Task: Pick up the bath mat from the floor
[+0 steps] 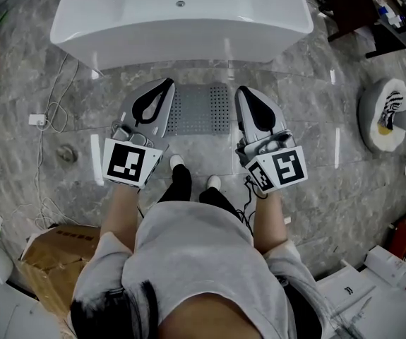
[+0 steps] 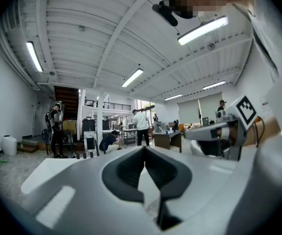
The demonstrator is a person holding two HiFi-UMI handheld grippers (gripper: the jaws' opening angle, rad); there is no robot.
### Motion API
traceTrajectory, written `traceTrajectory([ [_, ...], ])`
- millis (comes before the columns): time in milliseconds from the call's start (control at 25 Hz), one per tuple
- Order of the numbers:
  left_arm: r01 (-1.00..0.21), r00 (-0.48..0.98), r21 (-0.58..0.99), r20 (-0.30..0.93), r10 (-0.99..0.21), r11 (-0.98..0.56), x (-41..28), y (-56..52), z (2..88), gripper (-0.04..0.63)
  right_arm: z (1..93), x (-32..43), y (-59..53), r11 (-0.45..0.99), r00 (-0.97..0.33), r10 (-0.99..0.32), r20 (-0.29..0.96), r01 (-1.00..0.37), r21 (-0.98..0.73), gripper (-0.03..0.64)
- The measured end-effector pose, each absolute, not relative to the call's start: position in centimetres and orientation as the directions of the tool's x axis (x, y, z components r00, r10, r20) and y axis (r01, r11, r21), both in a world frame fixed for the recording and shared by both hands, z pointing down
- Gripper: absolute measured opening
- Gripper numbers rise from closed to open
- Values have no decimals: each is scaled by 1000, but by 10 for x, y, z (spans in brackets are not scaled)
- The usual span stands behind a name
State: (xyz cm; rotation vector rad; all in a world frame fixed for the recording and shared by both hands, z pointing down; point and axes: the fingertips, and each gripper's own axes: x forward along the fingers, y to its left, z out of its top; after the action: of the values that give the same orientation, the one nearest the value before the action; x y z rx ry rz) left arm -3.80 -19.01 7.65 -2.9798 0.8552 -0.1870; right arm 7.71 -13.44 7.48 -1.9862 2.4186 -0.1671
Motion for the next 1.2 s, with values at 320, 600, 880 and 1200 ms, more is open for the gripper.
traceTrajectory([
  [320,-501,852,-52,142,-503,-864,-37,-210,97,0,86,82,-151,152,-159,-984,75,-984,-89,0],
  [600,-512,842,-46,168,-512,-858,-29,-217,113,1,102,99,-158,150,-159,-982,105,-985,-90,0],
  [880,-555,811,-25,204,-548,-831,-23,-229,139,0,127,117,-174,175,-188,-972,140,-980,-99,1],
  [1200,-582,782,-22,257,-567,-813,-11,-245,185,0,174,142,-192,179,-200,-963,179,-975,-127,2],
])
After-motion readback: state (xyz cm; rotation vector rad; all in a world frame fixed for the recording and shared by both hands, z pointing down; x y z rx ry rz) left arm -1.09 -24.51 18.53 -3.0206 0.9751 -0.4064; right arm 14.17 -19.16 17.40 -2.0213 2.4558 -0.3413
